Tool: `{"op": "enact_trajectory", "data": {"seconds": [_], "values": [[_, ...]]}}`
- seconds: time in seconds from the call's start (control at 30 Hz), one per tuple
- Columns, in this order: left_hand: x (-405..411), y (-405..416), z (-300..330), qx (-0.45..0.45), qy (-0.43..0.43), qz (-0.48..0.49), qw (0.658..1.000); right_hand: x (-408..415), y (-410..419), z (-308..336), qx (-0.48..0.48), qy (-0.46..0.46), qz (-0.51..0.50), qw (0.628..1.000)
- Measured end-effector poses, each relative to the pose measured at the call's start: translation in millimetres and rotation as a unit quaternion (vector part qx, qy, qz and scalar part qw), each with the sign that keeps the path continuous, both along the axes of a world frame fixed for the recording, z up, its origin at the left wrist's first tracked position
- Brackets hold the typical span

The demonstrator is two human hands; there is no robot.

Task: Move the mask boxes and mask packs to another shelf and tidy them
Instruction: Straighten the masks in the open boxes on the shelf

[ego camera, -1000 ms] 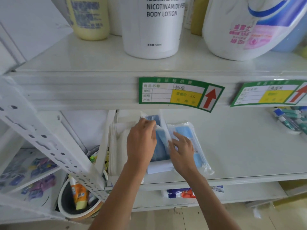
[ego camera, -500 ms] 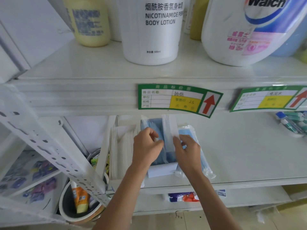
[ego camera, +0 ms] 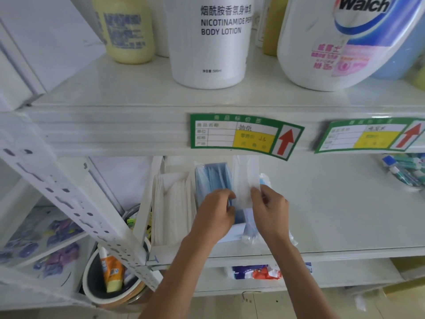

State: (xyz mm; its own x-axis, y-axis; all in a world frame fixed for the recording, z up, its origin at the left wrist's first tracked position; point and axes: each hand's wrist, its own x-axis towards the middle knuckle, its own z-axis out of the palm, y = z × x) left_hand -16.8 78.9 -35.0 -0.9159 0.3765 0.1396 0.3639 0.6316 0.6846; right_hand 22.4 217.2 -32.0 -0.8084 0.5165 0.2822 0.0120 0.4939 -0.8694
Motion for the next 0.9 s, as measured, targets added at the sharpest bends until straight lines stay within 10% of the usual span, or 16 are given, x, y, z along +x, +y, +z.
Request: {"op": "enact_trajectory", "data": {"seconds": [0.23,0.47,0.9], "values": [[1,-9,6,-0.228,0.026,-0.057,0.972,2,3,22,0.049,0.029,0.019,0.998],[48,-61,5,0.177,0.047,0.01,0.983,10,-36,46,0.036,0.029,0.08,0.996],[92,-108,3,0.084,0.104,0.225,0.965,15,-133,11,0.092,-0.08,0.332,0.936]]}}
